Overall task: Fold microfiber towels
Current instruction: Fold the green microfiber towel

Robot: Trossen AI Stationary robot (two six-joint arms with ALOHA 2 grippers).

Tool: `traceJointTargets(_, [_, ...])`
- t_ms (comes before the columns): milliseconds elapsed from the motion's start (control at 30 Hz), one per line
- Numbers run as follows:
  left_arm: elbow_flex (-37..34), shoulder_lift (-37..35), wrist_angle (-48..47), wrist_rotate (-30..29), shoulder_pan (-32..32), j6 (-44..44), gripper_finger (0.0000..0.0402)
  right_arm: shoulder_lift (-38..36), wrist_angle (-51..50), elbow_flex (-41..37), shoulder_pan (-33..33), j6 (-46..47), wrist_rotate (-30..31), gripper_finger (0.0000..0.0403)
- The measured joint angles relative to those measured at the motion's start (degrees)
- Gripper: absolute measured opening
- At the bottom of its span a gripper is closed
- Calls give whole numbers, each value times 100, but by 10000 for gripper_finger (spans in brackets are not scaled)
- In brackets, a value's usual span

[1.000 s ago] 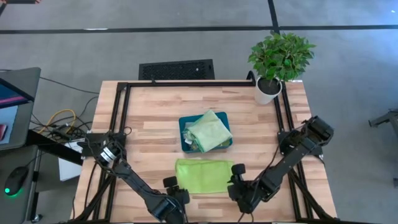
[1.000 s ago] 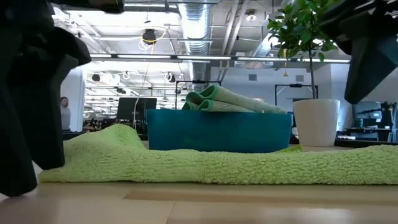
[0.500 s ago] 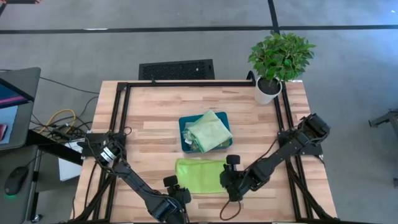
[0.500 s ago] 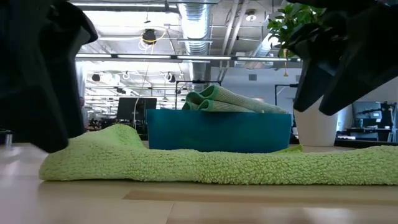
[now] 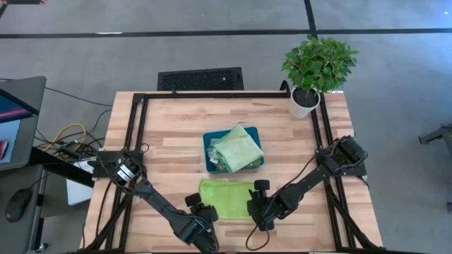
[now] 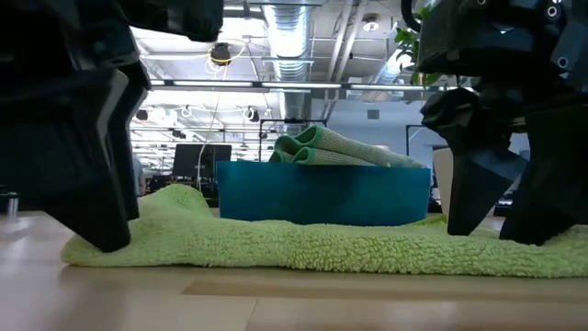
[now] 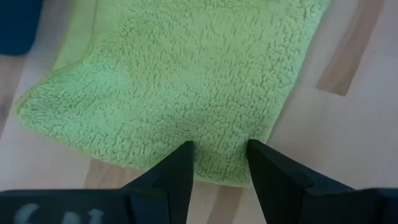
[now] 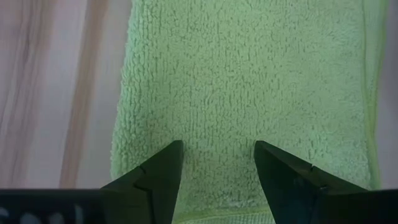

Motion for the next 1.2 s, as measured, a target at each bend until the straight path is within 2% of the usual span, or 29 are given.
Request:
traceJointTargets(167, [0, 0, 0, 357, 144, 9, 114, 2, 4, 0, 0, 4, 7, 225])
traceJointTargets(433, [0, 0, -2, 467, 284, 153, 9, -22, -9, 0, 11, 4, 9, 225])
traceJointTargets(700, [284, -2, -23, 278, 422, 752, 3, -22, -14, 0, 1, 7, 7, 225])
traceJointTargets(1200, [1079, -2, 313, 182, 1084, 3546, 1, -50, -68, 9, 2, -5, -2, 225])
